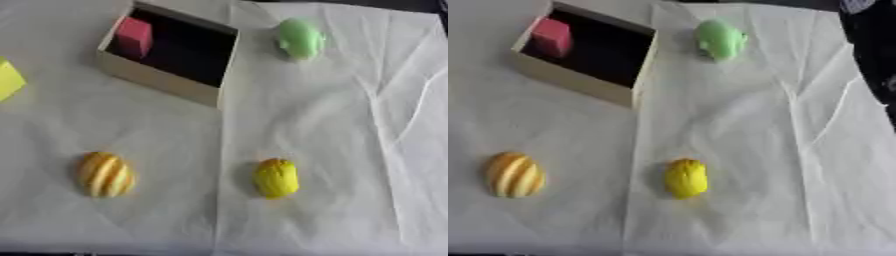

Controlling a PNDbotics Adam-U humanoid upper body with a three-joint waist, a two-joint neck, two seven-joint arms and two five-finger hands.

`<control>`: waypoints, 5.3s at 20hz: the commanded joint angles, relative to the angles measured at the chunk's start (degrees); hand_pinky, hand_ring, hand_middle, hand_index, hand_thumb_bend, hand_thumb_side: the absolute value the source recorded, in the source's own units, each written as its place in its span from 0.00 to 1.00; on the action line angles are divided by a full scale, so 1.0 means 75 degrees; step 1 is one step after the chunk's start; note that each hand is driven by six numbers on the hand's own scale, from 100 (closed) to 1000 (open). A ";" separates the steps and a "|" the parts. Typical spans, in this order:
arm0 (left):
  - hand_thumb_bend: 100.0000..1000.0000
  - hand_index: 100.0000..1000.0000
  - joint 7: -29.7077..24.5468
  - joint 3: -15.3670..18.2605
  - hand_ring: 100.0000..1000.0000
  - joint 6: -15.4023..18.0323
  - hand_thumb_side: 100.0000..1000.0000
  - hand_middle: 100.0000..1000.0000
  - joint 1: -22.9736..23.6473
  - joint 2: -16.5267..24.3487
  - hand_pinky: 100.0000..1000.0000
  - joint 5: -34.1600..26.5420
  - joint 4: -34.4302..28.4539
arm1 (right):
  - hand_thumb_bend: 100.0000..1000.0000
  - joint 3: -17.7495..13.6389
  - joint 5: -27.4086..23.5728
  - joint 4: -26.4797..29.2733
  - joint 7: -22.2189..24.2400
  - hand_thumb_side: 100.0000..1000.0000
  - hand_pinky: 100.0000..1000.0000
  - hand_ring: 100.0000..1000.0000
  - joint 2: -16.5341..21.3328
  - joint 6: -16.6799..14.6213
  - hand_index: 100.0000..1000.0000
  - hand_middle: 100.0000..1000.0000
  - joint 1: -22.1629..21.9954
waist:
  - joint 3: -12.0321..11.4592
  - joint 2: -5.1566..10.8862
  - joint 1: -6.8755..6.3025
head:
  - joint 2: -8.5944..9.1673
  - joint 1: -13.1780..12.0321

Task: Pick up objects on the table and place them in the box.

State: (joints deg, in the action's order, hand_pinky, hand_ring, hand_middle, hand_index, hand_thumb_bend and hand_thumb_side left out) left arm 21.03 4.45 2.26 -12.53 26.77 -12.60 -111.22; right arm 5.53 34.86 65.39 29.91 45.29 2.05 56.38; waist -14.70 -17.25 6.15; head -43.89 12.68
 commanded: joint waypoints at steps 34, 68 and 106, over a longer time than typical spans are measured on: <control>0.05 0.81 -0.0038 0.0038 0.82 -0.0016 0.50 0.70 -0.0137 0.0077 0.70 -0.0065 -0.0071 | 0.39 0.0676 0.1183 -0.0830 0.1752 0.04 0.87 0.97 -0.0268 -0.1505 1.00 0.91 -0.0087 | -0.0177 -0.0006 0.0081 | -0.0030 0.0462; 0.04 0.80 -0.0069 0.0054 0.83 -0.0017 0.51 0.70 -0.0201 -0.0033 0.70 -0.0145 -0.0075 | 0.00 0.0711 0.1834 -0.1339 -0.1196 0.00 0.66 0.68 -0.0771 -0.0859 0.65 0.49 -0.0077 | -0.0251 -0.0184 0.0106 | -0.0030 0.0537; 0.04 0.80 -0.0186 -0.0046 0.83 -0.0031 0.50 0.70 -0.0281 -0.0034 0.70 -0.0130 -0.0086 | 0.00 0.2544 0.0372 0.1684 0.0151 0.00 0.67 0.67 -0.1598 -0.0918 0.65 0.51 0.0714 | -0.0350 0.0166 -0.0003 | -0.0030 0.0800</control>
State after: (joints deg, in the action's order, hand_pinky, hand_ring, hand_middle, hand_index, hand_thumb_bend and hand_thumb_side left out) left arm 19.79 4.01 1.91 -14.12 25.70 -13.59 -111.22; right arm 24.83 37.07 78.32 31.04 32.89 -4.46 60.39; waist -17.32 -18.01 6.42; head -43.90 18.73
